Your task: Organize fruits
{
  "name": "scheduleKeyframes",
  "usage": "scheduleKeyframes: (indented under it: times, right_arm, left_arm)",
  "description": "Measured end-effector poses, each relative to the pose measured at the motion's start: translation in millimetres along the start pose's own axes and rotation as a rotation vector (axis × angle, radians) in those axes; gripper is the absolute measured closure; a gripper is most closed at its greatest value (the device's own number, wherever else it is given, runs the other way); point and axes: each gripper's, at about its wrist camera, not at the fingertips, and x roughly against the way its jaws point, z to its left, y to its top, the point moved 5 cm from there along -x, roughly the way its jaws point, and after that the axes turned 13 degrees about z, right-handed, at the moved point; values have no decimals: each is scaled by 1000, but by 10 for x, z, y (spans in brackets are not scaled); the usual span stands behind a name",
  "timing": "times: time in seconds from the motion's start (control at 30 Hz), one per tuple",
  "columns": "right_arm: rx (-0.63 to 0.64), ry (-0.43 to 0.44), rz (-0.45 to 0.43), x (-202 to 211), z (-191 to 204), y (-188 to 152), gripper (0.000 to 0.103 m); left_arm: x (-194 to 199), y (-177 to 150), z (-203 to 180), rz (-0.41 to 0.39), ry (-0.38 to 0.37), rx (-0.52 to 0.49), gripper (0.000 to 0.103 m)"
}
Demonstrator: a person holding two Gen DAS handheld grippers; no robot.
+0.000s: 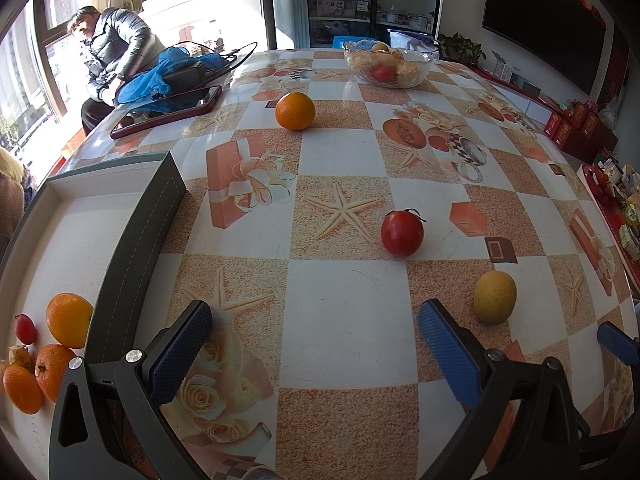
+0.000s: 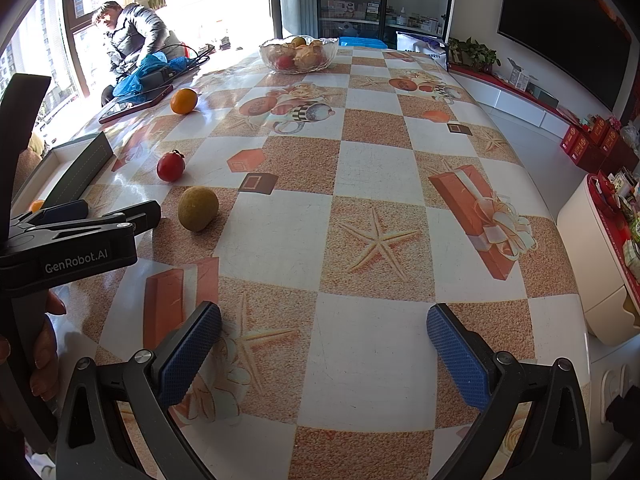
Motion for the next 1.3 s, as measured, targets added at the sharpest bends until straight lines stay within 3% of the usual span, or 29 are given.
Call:
scheduleKeyframes:
  times: [0.7, 0.9, 1.13, 1.2, 1.3]
  right_arm:
    - [-1, 0, 0, -1, 3, -1, 0]
    - [-1, 0, -1, 0, 4, -7, 0]
    - [-2, -1, -1, -1, 6, -10, 0]
    - [-2, -1, -1, -4, 5, -4, 0]
    - [-3, -1, -1, -3, 6, -5, 0]
  left_arm:
    - [5, 4, 3, 2, 1, -1, 0]
    - [-56, 140, -51, 92, -5, -24, 1]
    - [-110, 376, -232, 98, -13, -55, 14]
    - [-113, 434, -274, 92, -19, -56, 23]
    - [-94, 492, -336, 83, -25, -64, 46]
